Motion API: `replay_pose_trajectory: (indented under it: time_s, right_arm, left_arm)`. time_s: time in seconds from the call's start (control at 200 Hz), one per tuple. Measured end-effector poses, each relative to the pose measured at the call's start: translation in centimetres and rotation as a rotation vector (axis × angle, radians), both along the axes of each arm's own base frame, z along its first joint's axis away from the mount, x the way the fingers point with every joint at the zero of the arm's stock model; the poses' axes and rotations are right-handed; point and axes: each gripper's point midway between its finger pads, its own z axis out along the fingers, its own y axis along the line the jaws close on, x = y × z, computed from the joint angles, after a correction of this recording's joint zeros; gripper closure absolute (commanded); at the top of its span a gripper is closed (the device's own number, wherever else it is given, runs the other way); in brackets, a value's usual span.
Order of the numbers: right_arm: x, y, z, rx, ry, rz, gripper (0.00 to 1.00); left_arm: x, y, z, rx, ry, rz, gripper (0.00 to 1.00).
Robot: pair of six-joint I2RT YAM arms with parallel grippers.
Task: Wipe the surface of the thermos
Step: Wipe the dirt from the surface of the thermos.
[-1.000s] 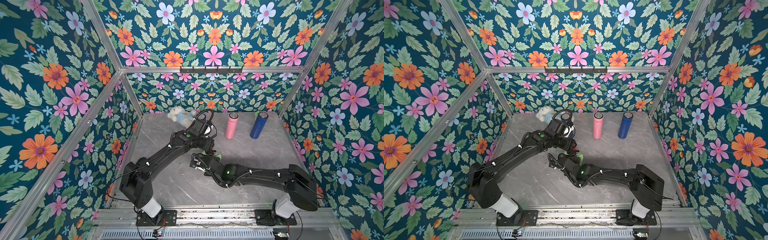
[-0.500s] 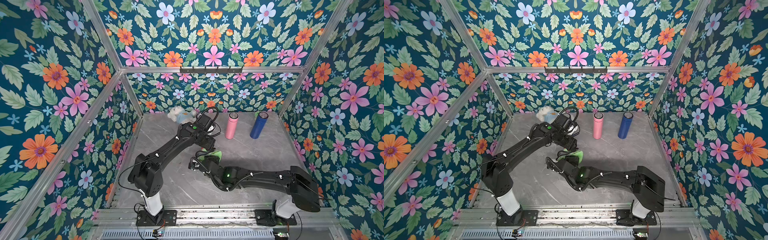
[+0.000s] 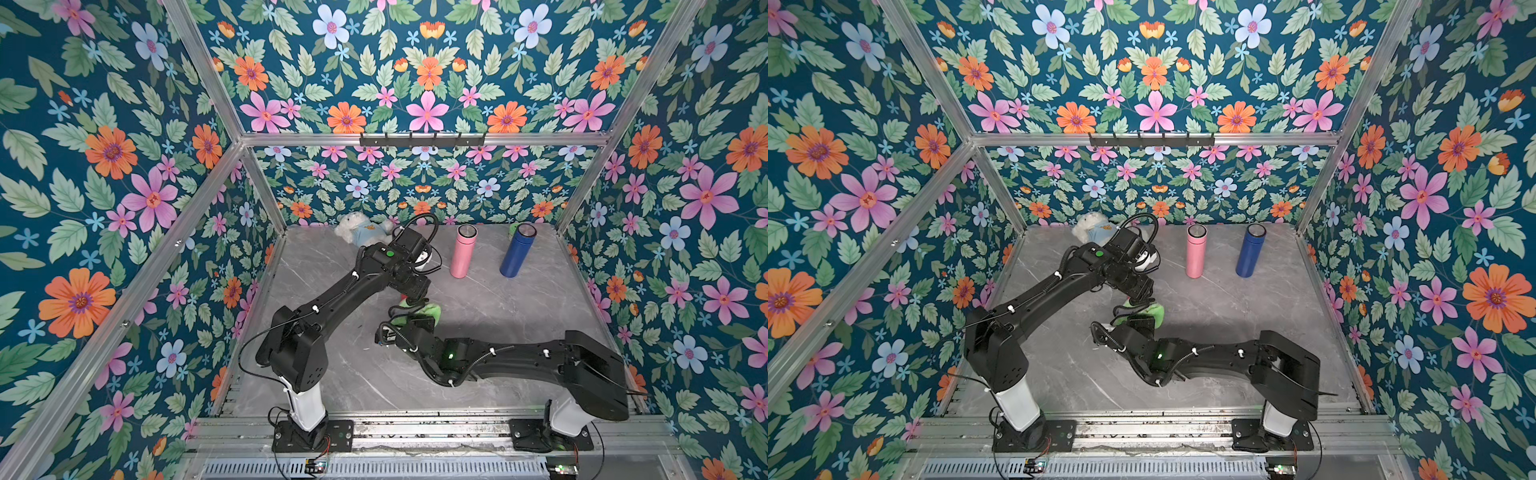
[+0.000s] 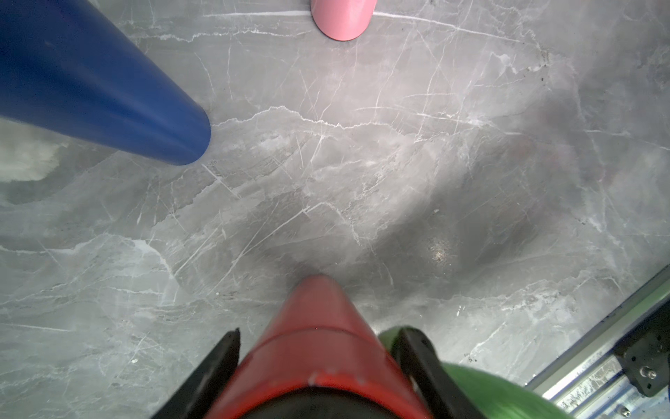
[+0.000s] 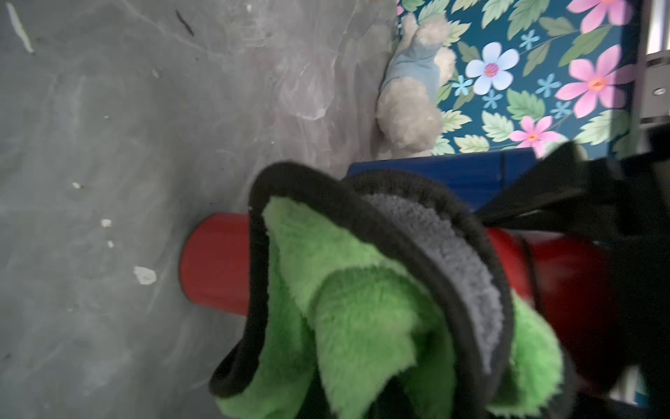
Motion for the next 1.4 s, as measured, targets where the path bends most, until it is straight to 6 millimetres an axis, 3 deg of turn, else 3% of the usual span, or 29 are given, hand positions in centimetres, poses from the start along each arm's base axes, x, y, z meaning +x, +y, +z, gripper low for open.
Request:
replay_pose_trajectory:
  time_s: [0.175,0.26,0.33,0.455,0.695,0.755,0.855,0.985,1.14,1.27,1.4]
  right_arm:
    - [-0.5,-0.8,-6.2,-0.059,0.088,-0.046,1.0]
    - [-0.5,-0.9,-7.7,-0.078,0.097,-0.056,1.0]
    - [-0.4,-0.7,-7.7,-0.077,0.088,-0.055,1.0]
    - [0.3,0.3,-5.0,-0.076,0.031,-0.024,1.0]
    - [3.4,2.8,5.9,0.05,-0.186,0.01,1.0]
    - [3.9,2.8,6.9,0.045,-0.204,0.018,1.0]
    - [4.4,2.6,6.6,0.014,-0.207,0.024,1.0]
    - [4.6,2.7,4.4,0.005,-0.192,0.013,1.0]
    - [4.4,3.1,-1.6,-0.018,-0.1,0.005,1.0]
    - [4.0,2.1,-6.7,-0.103,-0.008,-0.026,1.0]
    - [4.1,2.3,-7.0,-0.104,0.007,-0.039,1.0]
  left_arm:
    - [0.0,0.0,-0.2,0.011,-0.004,-0.021,1.0]
    - [0.0,0.0,-0.2,0.015,-0.007,-0.029,1.0]
    - [0.0,0.0,-0.2,0.017,-0.008,-0.032,1.0]
    - [0.2,0.1,-0.3,0.022,-0.018,-0.031,1.0]
    - [1.2,-0.5,-0.2,0.005,-0.051,-0.024,1.0]
    - [1.4,-0.6,-0.2,-0.001,-0.059,-0.025,1.0]
    - [1.6,-0.8,-0.3,-0.009,-0.068,-0.024,1.0]
    - [1.8,-1.0,-0.4,-0.016,-0.078,-0.025,1.0]
    - [1.9,-1.3,-0.5,-0.022,-0.088,-0.039,1.0]
    - [1.4,-1.0,-0.6,-0.01,-0.075,-0.044,1.0]
    - [1.4,-1.0,-0.5,-0.011,-0.075,-0.045,1.0]
